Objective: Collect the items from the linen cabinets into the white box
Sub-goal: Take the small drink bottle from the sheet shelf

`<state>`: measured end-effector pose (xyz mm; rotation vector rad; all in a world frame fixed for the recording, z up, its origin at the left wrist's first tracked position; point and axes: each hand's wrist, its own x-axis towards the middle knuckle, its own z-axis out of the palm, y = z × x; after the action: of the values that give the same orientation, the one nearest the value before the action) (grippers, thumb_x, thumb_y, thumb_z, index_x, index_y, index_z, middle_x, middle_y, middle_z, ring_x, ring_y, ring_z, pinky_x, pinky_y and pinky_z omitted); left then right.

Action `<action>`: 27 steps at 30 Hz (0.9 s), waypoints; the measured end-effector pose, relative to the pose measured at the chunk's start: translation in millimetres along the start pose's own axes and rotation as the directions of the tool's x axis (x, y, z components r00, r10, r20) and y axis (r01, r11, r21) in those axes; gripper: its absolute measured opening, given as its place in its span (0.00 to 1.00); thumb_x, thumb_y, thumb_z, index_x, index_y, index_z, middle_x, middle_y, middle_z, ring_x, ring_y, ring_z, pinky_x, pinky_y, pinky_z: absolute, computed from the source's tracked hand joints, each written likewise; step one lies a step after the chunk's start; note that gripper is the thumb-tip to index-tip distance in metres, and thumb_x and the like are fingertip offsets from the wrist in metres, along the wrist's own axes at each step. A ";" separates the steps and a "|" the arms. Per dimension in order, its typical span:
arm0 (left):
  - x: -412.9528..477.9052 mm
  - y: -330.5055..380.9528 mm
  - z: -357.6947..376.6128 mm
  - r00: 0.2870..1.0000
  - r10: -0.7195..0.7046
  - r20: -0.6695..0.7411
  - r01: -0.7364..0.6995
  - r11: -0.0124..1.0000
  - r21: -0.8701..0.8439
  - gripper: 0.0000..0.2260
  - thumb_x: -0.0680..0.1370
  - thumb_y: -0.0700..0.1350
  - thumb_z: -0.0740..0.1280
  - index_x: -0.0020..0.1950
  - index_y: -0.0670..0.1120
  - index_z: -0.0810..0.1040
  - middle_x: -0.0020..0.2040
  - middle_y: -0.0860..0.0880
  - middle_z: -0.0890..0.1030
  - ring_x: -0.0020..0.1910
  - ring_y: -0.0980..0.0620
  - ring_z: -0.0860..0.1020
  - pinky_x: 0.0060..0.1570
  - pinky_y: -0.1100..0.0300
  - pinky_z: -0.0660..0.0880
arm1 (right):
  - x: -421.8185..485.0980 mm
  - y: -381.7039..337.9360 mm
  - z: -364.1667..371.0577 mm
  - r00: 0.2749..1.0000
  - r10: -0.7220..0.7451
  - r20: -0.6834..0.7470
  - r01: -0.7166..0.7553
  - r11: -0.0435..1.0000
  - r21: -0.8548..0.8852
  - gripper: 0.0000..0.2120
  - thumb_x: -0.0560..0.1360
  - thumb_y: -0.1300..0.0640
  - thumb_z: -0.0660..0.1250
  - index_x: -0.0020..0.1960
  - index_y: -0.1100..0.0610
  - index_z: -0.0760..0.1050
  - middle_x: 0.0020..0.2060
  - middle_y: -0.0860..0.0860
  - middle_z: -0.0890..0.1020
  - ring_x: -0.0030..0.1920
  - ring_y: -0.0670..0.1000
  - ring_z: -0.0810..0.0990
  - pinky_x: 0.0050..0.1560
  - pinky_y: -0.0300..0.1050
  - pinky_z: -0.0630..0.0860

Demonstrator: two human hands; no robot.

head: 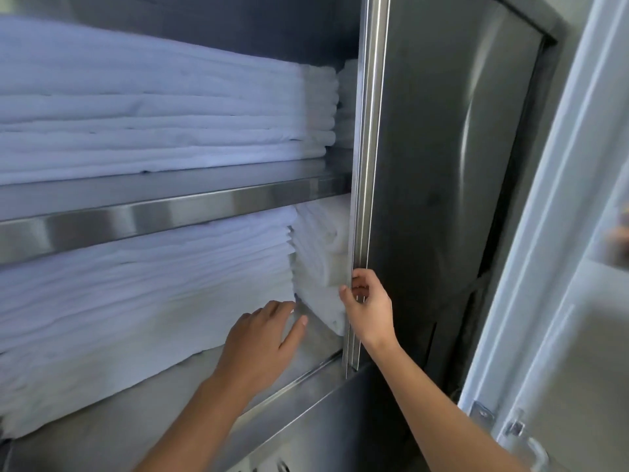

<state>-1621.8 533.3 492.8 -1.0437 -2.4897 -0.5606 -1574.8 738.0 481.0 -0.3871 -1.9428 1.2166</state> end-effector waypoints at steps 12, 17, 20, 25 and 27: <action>-67.0 -22.9 -31.9 0.979 -0.201 0.017 0.199 0.975 0.095 0.20 0.81 0.61 0.51 0.65 0.54 0.74 0.60 0.54 0.79 0.52 0.47 0.78 0.51 0.54 0.72 | -63.1 -36.1 38.0 0.978 -0.058 0.202 0.022 0.984 0.175 0.12 0.78 0.57 0.72 0.61 0.51 0.78 0.53 0.46 0.83 0.51 0.43 0.81 0.52 0.32 0.78; -110.8 -28.8 -48.1 0.950 -0.311 0.033 0.302 0.941 0.153 0.22 0.80 0.62 0.48 0.67 0.56 0.71 0.62 0.56 0.77 0.56 0.50 0.77 0.56 0.55 0.71 | -93.1 -50.4 57.3 0.956 -0.110 0.273 0.033 0.962 0.271 0.15 0.78 0.63 0.71 0.63 0.54 0.78 0.55 0.49 0.82 0.52 0.42 0.80 0.51 0.28 0.75; -137.2 -32.4 -64.1 0.936 -0.352 0.008 0.347 0.927 0.144 0.21 0.81 0.62 0.49 0.68 0.56 0.71 0.62 0.55 0.77 0.58 0.49 0.77 0.57 0.54 0.71 | -110.2 -58.5 71.1 0.945 -0.121 0.305 0.019 0.949 0.315 0.16 0.78 0.63 0.70 0.64 0.53 0.78 0.55 0.49 0.81 0.53 0.43 0.80 0.52 0.29 0.75; -174.3 -42.8 -96.6 0.926 -0.373 -0.059 0.377 0.908 0.183 0.19 0.82 0.60 0.51 0.66 0.54 0.73 0.60 0.53 0.78 0.54 0.49 0.78 0.53 0.55 0.73 | -138.7 -76.3 94.7 0.931 -0.128 0.343 -0.002 0.935 0.355 0.18 0.78 0.62 0.71 0.67 0.53 0.77 0.56 0.47 0.79 0.55 0.45 0.81 0.57 0.36 0.78; -186.4 -47.8 -109.9 0.923 -0.377 -0.080 0.386 0.903 0.188 0.20 0.81 0.60 0.52 0.66 0.53 0.73 0.60 0.53 0.78 0.53 0.49 0.79 0.52 0.55 0.73 | -149.7 -84.6 103.6 0.921 -0.137 0.365 -0.004 0.933 0.360 0.19 0.78 0.62 0.71 0.68 0.52 0.77 0.57 0.46 0.79 0.56 0.45 0.81 0.57 0.36 0.78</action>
<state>-1514.6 339.5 485.1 -0.4625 -2.6605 -0.4209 -1545.2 540.4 461.2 0.1202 -1.9758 1.6575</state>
